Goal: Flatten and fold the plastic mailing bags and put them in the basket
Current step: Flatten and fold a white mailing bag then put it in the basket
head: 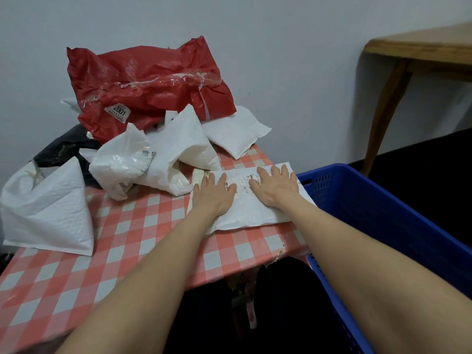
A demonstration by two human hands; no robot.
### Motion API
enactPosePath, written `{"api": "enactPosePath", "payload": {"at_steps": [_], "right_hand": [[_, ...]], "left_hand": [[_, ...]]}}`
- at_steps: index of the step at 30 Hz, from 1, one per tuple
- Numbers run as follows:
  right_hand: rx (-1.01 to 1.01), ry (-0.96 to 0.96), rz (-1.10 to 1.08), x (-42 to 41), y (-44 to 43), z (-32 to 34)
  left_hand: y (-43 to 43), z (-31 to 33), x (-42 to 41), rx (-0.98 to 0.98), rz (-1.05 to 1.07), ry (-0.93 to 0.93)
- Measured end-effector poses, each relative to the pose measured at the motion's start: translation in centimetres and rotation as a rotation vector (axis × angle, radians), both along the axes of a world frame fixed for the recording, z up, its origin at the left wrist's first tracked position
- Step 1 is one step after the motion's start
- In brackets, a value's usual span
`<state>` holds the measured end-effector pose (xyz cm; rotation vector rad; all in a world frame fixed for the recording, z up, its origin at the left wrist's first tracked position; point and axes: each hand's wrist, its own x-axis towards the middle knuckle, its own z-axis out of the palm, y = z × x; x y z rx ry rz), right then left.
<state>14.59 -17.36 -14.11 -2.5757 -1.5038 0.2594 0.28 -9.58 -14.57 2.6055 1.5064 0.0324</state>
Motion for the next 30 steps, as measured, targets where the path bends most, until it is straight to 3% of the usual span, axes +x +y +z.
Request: {"api": "enactPosePath", "payload": {"at_steps": [8,13,17,30], "right_hand": [[0.014,-0.021,0.004,0.0,0.1,-0.2],[0.043,0.027,-0.007,-0.1,-0.2,1.0],[0.089,-0.011,0.001,-0.8,-1.7,1.4],[0.048,-0.073,0.001,-2.2,-3.8,-1.2]], "left_hand": [[0.1,0.0,0.0,0.013,0.001,0.000],[-0.7,1.3,0.0,0.074,-0.023,-0.116],[-2.3,2.0,-0.3,0.012,-0.010,-0.150],[-5.0,0.0,-1.0,0.039,-0.002,-0.012]]}}
